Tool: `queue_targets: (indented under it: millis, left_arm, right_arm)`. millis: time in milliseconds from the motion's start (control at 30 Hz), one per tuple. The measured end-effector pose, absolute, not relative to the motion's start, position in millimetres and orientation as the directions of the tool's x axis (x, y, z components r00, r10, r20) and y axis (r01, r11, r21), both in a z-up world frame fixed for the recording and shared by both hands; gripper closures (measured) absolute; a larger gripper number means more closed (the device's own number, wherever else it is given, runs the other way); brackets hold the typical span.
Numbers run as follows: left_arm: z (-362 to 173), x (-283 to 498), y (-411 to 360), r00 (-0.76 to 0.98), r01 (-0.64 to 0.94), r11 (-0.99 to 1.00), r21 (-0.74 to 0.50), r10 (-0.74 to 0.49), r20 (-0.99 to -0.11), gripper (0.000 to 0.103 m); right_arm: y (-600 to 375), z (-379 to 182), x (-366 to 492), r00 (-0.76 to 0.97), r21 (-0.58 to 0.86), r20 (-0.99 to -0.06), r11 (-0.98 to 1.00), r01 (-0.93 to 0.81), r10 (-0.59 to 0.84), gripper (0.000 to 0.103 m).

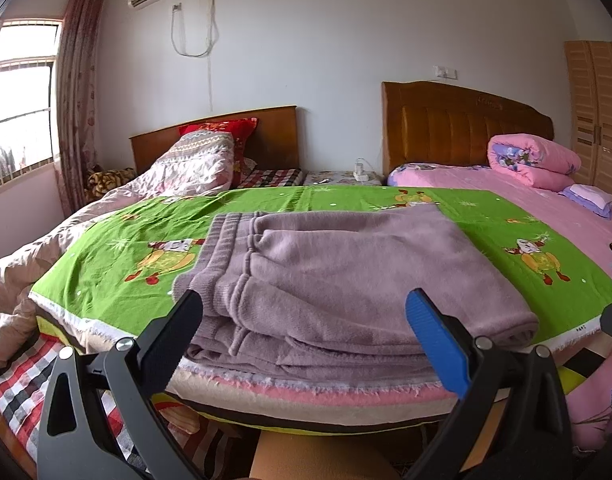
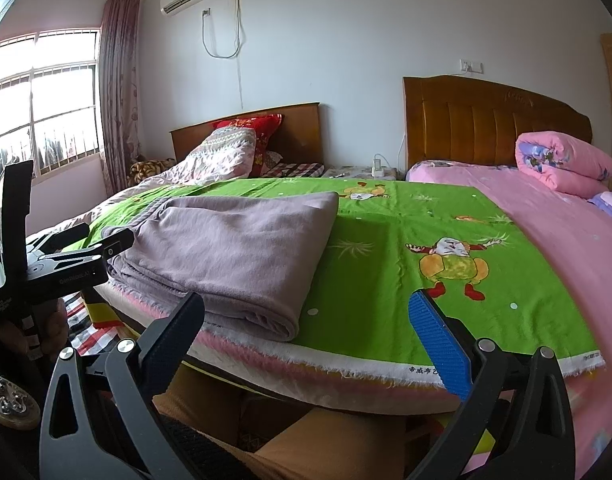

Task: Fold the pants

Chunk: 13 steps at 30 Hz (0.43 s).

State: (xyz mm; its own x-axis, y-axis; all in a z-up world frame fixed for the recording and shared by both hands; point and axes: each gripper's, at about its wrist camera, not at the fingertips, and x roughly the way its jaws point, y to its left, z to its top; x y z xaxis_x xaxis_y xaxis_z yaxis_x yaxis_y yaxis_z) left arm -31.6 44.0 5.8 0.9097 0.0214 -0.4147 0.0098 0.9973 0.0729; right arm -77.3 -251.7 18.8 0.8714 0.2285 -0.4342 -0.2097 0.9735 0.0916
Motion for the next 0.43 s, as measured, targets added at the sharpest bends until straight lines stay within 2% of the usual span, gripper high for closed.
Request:
queue_targets:
  millis: [433]
  left_arm:
    - [3.0,-26.0,47.8,0.9,0.013,0.997,0.075,0.021,-0.436,0.001]
  right_arm:
    - [-252.4,17.7,-77.0,0.869,0.096,-0.438,0.973,-0.209,0.23,0.004]
